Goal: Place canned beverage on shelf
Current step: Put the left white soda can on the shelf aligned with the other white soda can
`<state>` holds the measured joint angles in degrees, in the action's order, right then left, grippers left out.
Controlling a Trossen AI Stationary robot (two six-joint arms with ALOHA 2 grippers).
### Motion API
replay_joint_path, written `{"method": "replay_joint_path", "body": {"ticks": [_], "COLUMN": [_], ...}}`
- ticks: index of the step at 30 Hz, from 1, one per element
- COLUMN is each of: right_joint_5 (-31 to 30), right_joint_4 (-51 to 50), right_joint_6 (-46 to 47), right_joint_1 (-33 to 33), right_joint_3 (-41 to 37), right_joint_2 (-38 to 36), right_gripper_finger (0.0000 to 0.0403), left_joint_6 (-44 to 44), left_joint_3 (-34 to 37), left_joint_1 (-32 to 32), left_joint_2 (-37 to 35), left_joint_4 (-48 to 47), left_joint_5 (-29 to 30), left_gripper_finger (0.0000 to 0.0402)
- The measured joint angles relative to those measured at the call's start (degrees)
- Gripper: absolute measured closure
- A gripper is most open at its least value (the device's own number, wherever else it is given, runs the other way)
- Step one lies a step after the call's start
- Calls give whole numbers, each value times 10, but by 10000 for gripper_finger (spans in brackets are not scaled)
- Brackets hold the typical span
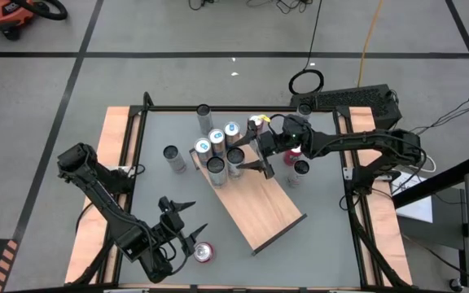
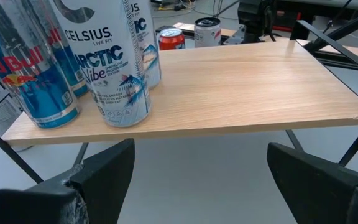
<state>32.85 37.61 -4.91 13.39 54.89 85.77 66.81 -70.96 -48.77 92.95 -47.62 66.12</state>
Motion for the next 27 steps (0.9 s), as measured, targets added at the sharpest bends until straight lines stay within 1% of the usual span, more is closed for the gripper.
{"method": "replay_joint_path", "body": {"ticks": [7, 10, 12, 14, 19, 20, 24, 27], "right_joint_5": [0, 0, -4, -27, -140, -152, -186, -221], "right_joint_4": [-26, -65, -117, -170, -311, -337, -434, -447], "right_joint_6": [17, 26, 28, 32, 25, 24, 20, 12], "right_joint_1": [0, 0, 0, -5, -42, -51, -90, -120], "right_joint_3": [0, 0, 0, 0, 0, 0, 0, 0], "right_joint_2": [-35, -63, -90, -119, -176, -183, -188, -168], "right_gripper_finger": [104, 104, 104, 104, 104, 105, 118, 143], "left_joint_6": [0, 0, 0, 0, 0, 0, 0, 3], "left_joint_3": [0, 0, 0, 0, 0, 0, 0, 0], "left_joint_1": [0, 0, 0, 0, 0, 0, 0, 0], "left_joint_2": [0, 0, 0, 0, 0, 0, 0, 0], "left_joint_4": [-1, -1, -1, -1, 0, 0, 1, 3], "left_joint_5": [0, 0, 0, -1, -1, -1, -1, -1], "left_gripper_finger": [37, 37, 37, 37, 37, 37, 37, 37]}}
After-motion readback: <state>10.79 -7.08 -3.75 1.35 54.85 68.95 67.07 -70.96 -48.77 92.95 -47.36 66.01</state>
